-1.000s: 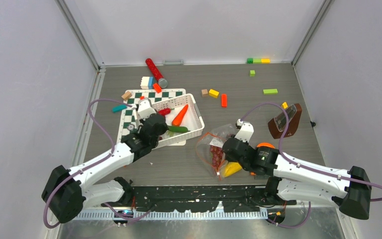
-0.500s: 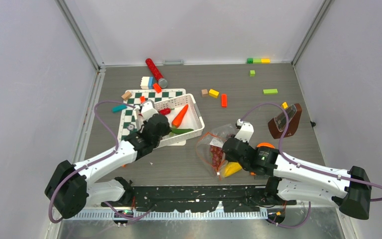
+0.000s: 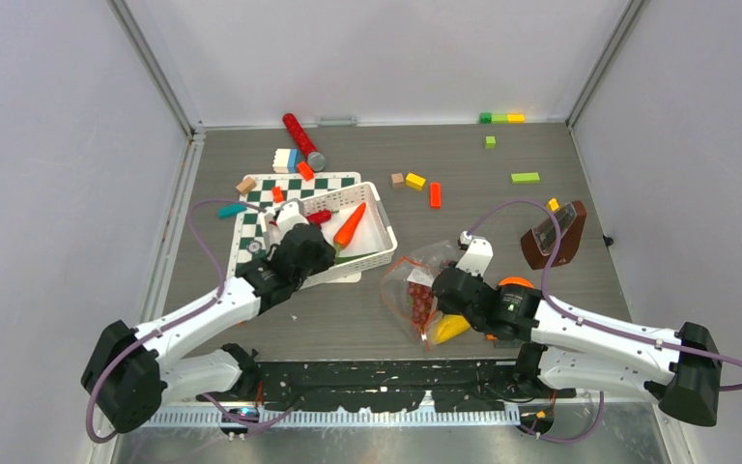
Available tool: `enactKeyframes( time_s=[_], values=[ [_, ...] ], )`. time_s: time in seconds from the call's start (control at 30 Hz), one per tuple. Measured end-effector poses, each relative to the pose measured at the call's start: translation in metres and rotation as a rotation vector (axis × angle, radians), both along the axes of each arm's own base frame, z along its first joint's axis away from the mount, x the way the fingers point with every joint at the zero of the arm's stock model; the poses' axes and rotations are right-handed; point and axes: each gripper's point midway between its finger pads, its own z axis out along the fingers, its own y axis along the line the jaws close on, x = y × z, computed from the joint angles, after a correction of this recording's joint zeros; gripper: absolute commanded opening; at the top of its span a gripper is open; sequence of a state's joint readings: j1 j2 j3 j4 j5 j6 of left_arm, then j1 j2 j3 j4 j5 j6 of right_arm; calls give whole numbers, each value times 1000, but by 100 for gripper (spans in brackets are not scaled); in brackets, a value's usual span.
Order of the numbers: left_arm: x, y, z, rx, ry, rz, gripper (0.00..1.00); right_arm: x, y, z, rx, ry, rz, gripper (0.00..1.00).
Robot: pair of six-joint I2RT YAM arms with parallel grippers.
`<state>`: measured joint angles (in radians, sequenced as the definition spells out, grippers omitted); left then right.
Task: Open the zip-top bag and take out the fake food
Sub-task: Place the fake vegetable in the bin.
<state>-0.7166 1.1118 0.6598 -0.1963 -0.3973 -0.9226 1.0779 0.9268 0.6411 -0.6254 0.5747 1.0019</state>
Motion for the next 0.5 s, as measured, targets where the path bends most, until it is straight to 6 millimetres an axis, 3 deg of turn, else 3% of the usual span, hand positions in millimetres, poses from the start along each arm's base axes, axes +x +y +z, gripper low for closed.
enactKeyframes(
  time_s=[0.1,0.3,0.5],
  values=[
    [-4,2,3,-5,5,-2,43,0,0,0,0,0,0,0],
    [-12,12,5,15,15,6,54,0,0,0,0,0,0,0],
    [-18,27,14,62,-3,20,54,0,0,0,0,0,0,0]
  ],
)
